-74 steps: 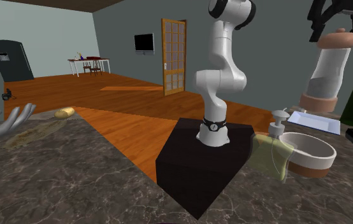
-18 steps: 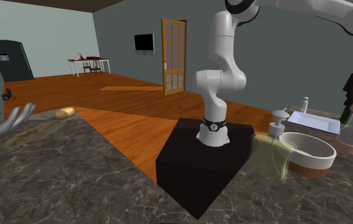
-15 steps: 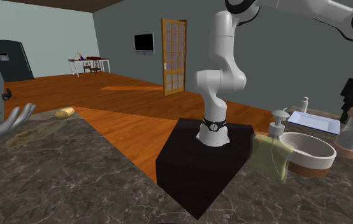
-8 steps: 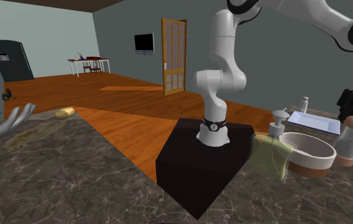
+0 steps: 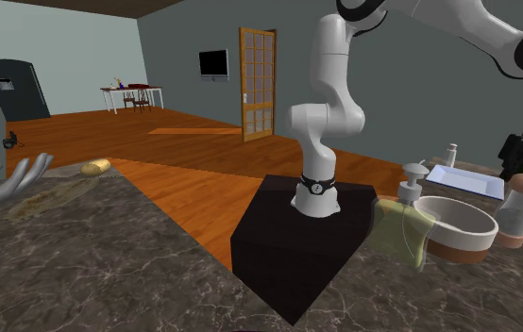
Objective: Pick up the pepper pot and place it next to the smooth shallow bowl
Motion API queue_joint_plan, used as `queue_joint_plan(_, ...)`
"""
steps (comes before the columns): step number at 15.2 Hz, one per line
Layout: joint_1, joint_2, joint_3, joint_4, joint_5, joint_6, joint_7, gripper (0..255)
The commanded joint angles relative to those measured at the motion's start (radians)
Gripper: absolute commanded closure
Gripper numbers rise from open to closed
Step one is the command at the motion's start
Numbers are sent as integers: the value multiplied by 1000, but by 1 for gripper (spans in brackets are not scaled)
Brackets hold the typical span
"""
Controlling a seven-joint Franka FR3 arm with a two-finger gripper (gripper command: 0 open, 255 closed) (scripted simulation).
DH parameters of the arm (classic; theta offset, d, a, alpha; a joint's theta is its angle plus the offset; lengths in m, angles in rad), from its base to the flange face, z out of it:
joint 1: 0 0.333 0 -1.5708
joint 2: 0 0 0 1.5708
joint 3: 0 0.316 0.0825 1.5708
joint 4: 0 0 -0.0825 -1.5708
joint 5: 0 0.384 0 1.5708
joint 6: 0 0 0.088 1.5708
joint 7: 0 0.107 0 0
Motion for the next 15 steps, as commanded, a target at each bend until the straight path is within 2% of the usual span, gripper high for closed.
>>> queue_joint_plan(1,0,0,0,0,0,0,0,0)
queue_joint_plan(6,0,0,0,0,0,0,0,0)
queue_joint_plan(10,3,-39,-16,108,31,-128,-25,0)
queue_joint_plan(15,3,-39,-16,108,31,-128,-25,0)
